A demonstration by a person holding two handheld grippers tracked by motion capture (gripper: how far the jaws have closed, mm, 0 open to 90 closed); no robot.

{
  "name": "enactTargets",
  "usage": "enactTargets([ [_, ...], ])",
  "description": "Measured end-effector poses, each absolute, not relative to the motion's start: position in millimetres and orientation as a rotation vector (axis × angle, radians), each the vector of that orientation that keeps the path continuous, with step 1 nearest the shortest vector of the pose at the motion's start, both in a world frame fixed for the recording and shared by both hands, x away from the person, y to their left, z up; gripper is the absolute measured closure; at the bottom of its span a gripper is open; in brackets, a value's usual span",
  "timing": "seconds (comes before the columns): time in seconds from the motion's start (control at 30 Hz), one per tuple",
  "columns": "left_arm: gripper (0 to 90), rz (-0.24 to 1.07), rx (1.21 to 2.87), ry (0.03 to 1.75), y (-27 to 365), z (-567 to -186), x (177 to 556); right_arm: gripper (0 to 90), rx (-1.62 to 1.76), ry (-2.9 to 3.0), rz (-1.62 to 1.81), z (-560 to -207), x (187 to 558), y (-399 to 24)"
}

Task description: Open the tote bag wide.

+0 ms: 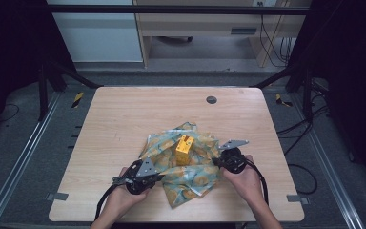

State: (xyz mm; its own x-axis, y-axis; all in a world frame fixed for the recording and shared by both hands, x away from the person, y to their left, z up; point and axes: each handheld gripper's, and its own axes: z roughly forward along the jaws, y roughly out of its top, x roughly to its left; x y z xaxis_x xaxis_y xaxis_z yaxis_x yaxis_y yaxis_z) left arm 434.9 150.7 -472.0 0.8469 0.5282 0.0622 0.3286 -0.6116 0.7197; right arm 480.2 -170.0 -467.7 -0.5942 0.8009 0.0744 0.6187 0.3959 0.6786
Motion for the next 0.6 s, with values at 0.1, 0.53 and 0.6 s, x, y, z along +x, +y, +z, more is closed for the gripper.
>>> enactTargets([
  [0.1, 90.0, 0.347, 2.302, 0.628, 150, -476, 435, 90.0, 1.252, 2.410, 0.979, -473, 480, -170],
  [0.53, 90.0, 0.340, 2.359, 0.636, 150, -486, 434, 90.0, 1.205, 2.448, 0.903, -484, 482, -164],
  [0.6, 90.0, 0.335, 2.363, 0.636, 149, -487, 435, 90.0, 1.207, 2.451, 0.902, -486, 483, -164],
])
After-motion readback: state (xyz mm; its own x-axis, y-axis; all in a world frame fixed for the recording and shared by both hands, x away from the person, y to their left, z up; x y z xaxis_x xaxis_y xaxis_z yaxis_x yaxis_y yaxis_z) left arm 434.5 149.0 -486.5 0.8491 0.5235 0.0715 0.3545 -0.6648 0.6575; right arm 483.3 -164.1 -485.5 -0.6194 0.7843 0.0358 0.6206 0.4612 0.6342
